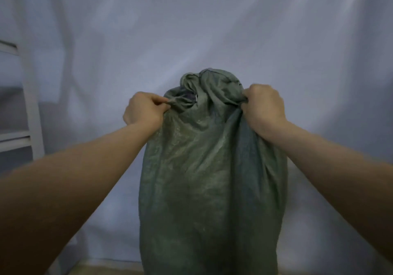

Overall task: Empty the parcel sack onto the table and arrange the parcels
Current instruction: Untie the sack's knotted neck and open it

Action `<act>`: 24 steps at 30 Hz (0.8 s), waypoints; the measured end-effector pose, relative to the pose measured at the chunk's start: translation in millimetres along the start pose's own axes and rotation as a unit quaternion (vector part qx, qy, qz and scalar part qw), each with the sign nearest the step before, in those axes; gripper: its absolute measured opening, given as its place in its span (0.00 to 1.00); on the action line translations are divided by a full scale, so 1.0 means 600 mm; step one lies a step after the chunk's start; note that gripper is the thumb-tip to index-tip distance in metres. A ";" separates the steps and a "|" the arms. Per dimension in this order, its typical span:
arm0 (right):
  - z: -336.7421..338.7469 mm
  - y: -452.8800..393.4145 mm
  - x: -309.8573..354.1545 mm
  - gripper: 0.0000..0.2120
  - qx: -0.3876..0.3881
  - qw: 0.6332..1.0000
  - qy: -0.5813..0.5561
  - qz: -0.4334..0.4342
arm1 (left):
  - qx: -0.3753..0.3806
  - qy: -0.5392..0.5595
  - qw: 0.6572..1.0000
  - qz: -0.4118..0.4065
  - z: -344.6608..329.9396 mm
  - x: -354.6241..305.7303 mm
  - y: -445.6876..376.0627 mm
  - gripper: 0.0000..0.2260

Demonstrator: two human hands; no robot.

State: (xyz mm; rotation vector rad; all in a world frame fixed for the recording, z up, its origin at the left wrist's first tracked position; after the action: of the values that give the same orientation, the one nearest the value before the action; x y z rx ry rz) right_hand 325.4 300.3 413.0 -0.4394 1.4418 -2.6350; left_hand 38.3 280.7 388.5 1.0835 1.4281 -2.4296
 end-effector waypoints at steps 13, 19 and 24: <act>-0.002 -0.064 -0.054 0.10 -0.034 0.980 -0.167 -0.107 | 0.028 0.062 0.998 0.000 -0.049 -0.043 -0.048 0.04; -0.028 -0.009 -0.061 0.08 0.000 0.982 -0.172 -0.077 | 0.085 -0.007 0.996 -0.021 -0.095 -0.011 -0.006 0.03; -0.123 0.088 -0.036 0.11 0.153 0.987 -0.042 0.024 | 0.211 -0.005 0.977 0.020 -0.154 0.071 0.066 0.07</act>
State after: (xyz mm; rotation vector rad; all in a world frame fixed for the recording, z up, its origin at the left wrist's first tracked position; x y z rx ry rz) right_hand 321.4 336.2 326.6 -0.4686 0.9871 -2.6981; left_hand 72.1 343.4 306.0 1.1539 0.8917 -2.7774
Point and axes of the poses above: each hand's wrist, its own y-axis away from the middle knuckle, its own z-axis out of the back of the hand, x = y × z, the point moved 10 cm from there along -y, towards the middle knuckle, and after that the axes turned 4 degrees about -z, right-handed, at the moved point
